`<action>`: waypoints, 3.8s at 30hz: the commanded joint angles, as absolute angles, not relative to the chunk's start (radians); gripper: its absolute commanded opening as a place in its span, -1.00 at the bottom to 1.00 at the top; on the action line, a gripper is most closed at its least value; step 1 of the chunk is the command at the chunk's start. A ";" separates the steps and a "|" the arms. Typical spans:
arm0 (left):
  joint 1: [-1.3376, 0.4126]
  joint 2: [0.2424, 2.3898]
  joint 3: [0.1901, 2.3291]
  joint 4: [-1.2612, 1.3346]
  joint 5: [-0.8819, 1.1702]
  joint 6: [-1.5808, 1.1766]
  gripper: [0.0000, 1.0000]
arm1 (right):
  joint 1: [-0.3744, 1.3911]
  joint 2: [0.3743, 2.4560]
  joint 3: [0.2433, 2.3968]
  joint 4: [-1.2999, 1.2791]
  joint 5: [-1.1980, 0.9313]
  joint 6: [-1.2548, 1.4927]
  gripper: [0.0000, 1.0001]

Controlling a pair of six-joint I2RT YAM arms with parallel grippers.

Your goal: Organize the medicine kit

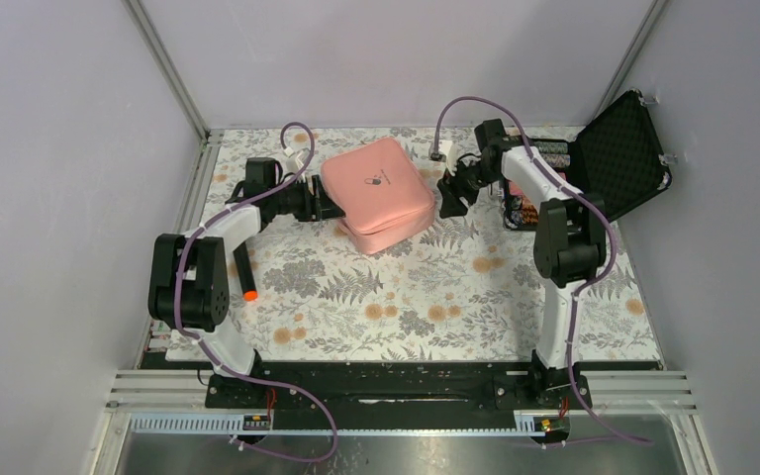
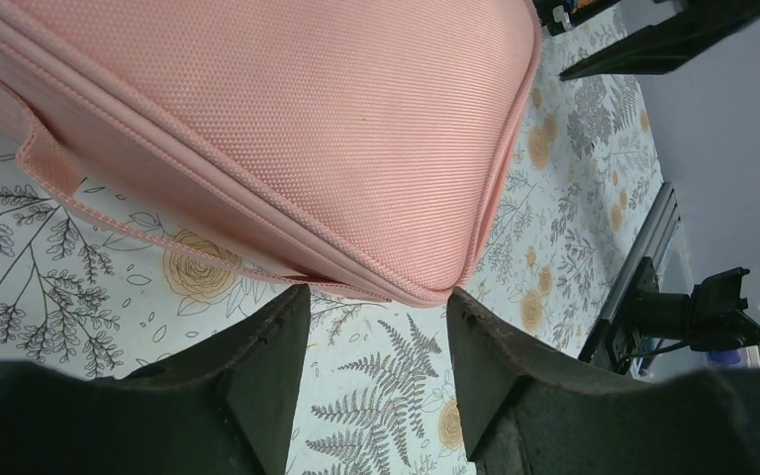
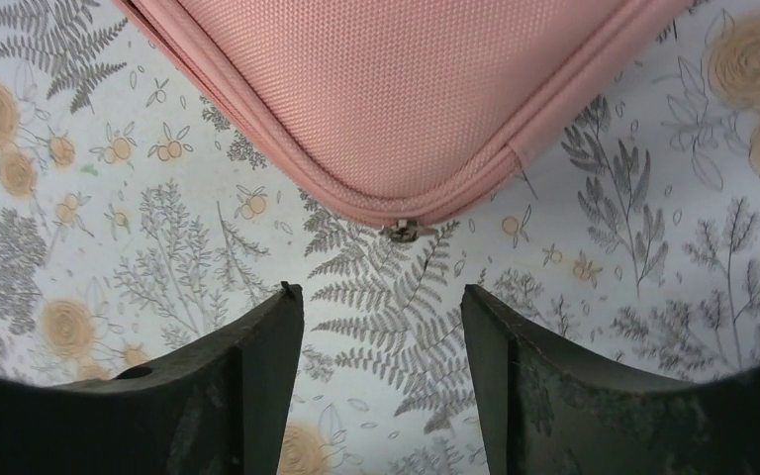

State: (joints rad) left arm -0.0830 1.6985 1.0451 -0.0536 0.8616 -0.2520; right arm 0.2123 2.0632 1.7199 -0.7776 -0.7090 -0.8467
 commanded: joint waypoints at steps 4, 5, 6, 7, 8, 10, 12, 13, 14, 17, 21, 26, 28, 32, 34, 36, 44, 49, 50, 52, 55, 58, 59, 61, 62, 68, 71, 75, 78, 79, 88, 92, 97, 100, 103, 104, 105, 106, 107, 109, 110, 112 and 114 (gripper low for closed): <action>-0.078 1.628 1.073 -0.033 0.902 -0.186 0.06 | 0.230 2.181 1.887 -0.875 -0.772 -1.066 0.33; -0.077 1.630 1.074 -0.036 0.900 -0.184 0.06 | 0.238 2.191 1.899 -0.882 -0.758 -1.068 0.33; -0.076 1.630 1.074 -0.037 0.900 -0.184 0.06 | 0.245 2.195 1.903 -0.883 -0.754 -1.072 0.32; -0.075 1.633 1.075 -0.037 0.899 -0.185 0.06 | 0.249 2.194 1.902 -0.870 -0.757 -1.065 0.32; -0.075 1.635 1.078 -0.035 0.898 -0.186 0.06 | 0.254 2.193 1.898 -0.851 -0.757 -1.050 0.32; -0.075 1.641 1.080 -0.035 0.898 -0.190 0.06 | 0.267 2.202 1.906 -0.829 -0.744 -1.026 0.31; -0.075 1.645 1.083 -0.032 0.899 -0.194 0.06 | 0.283 2.214 1.924 -0.844 -0.719 -1.025 0.30; -0.075 1.645 1.084 -0.031 0.899 -0.195 0.06 | 0.292 2.218 1.930 -0.855 -0.710 -1.037 0.29; -0.075 1.646 1.082 -0.031 0.898 -0.196 0.06 | 0.302 2.219 1.928 -0.859 -0.697 -1.042 0.27; -0.072 1.646 1.081 -0.030 0.896 -0.195 0.06 | 0.319 2.221 1.919 -0.854 -0.658 -1.047 0.18; -0.068 1.644 1.076 -0.029 0.898 -0.197 0.06 | 0.328 2.245 1.950 -0.853 -0.612 -1.010 -0.05; -0.066 1.641 1.070 -0.007 0.901 -0.213 0.06 | 0.328 2.243 1.943 -0.820 -0.593 -0.972 -0.53; -0.066 1.642 1.068 -0.005 0.905 -0.219 0.06 | 0.327 2.213 1.888 -0.757 -0.584 -0.955 -0.66; -0.066 1.643 1.061 -0.004 0.911 -0.223 0.06 | 0.327 2.127 1.758 -0.601 -0.555 -0.902 -1.00; -0.066 1.641 1.058 -0.004 0.913 -0.226 0.06 | 0.327 2.093 1.710 -0.543 -0.513 -0.858 -1.00; -0.066 1.640 1.056 0.019 0.918 -0.229 0.06 | 0.328 2.066 1.682 -0.500 -0.456 -0.796 -1.00; -0.066 1.637 1.048 0.021 0.914 -0.225 0.06 | 0.330 2.007 1.566 -0.359 -0.164 -0.742 -1.00; -0.066 1.648 1.050 0.029 0.920 -0.240 0.05 | 0.333 1.995 1.508 -0.237 -0.074 -0.727 -1.00; -0.066 1.648 1.050 0.032 0.922 -0.243 0.05 | 0.333 1.996 1.504 -0.232 -0.079 -0.729 -1.00; -0.066 1.647 1.047 0.039 0.924 -0.247 0.05 | 0.333 2.001 1.503 -0.228 -0.101 -0.741 -0.91; -0.066 1.646 1.043 0.037 0.928 -0.243 0.05 | 0.334 2.002 1.498 -0.257 -0.196 -0.801 -0.50; -0.064 1.641 1.043 0.027 0.926 -0.232 0.05 | 0.332 1.971 1.442 -0.324 -0.391 -1.000 0.09; -0.064 1.640 1.044 0.023 0.926 -0.230 0.05 | 0.333 1.958 1.415 -0.329 -0.445 -1.051 0.23; -0.064 1.640 1.047 0.014 0.924 -0.224 0.05 | 0.339 1.955 1.409 -0.344 -0.491 -1.101 0.35; -0.064 1.639 1.049 0.009 0.921 -0.223 0.05 | 0.344 1.969 1.431 -0.368 -0.497 -1.107 0.37; -0.064 1.637 1.061 0.002 0.910 -0.220 0.05 | 0.347 2.054 1.552 -0.415 -0.509 -1.098 0.37; -0.064 1.633 1.063 -0.023 0.903 -0.209 0.05 | 0.347 2.075 1.599 -0.437 -0.552 -1.071 0.33; -0.064 1.635 1.066 -0.031 0.899 -0.202 0.05 | 0.347 2.089 1.630 -0.423 -0.577 -1.021 0.24; -0.064 1.642 1.070 -0.031 0.898 -0.205 0.05 | 0.347 2.093 1.637 -0.422 -0.594 -1.013 -0.09; -0.064 1.644 1.071 -0.031 0.898 -0.206 0.05 | 0.347 2.092 1.637 -0.423 -0.601 -1.012 -0.22; -0.064 1.649 1.062 -0.027 0.906 -0.196 0.05 | 0.345 2.003 1.553 -0.437 -0.559 -1.012 -1.00; -0.067 1.647 1.081 -0.083 0.890 -0.128 0.05 | 0.345 1.951 1.502 -0.406 -0.465 -0.981 -1.00; -0.091 1.612 1.101 -0.193 0.822 0.055 0.05 | 0.345 1.915 1.456 -0.378 -0.310 -1.032 -1.00; -0.125 1.576 1.089 -0.224 0.755 0.174 0.06 | 0.347 1.884 1.395 -0.310 -0.269 -1.080 -1.00; -0.154 1.556 1.081 -0.235 0.710 0.247 0.06 | 0.356 1.863 1.355 -0.269 -0.236 -1.116 -1.00; -0.158 1.552 1.081 -0.235 0.703 0.252 0.06 | 0.356 1.859 1.358 -0.267 -0.228 -1.106 -1.00; -0.163 1.551 1.078 -0.235 0.701 0.259 0.06 | 0.357 1.858 1.364 -0.269 -0.215 -1.080 -1.00; -0.169 1.550 1.077 -0.234 0.698 0.271 0.06 | 0.356 1.858 1.372 -0.280 -0.214 -1.062 -1.00; -0.178 1.548 1.072 -0.235 0.691 0.293 0.06 | 0.356 1.858 1.380 -0.295 -0.213 -1.045 -1.00; -0.198 1.542 1.061 -0.235 0.683 0.358 0.08 | 0.356 1.870 1.417 -0.354 -0.219 -1.016 -1.00; -0.212 1.536 1.054 -0.235 0.678 0.407 0.11 | 0.356 1.885 1.441 -0.397 -0.216 -0.996 -1.00; -0.241 1.515 1.037 -0.242 0.682 0.542 0.18 | 0.357 1.916 1.486 -0.430 -0.188 -0.953 -1.00; -0.266 1.493 1.014 -0.259 0.708 0.718 0.22 | 0.359 1.937 1.510 -0.423 -0.153 -0.919 -1.00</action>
State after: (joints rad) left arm -0.2180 1.5707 1.0451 -0.2485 0.6949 0.3862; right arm 0.3553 1.9167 1.4231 -0.3798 -0.2432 -1.0050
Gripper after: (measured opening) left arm 0.593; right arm 0.129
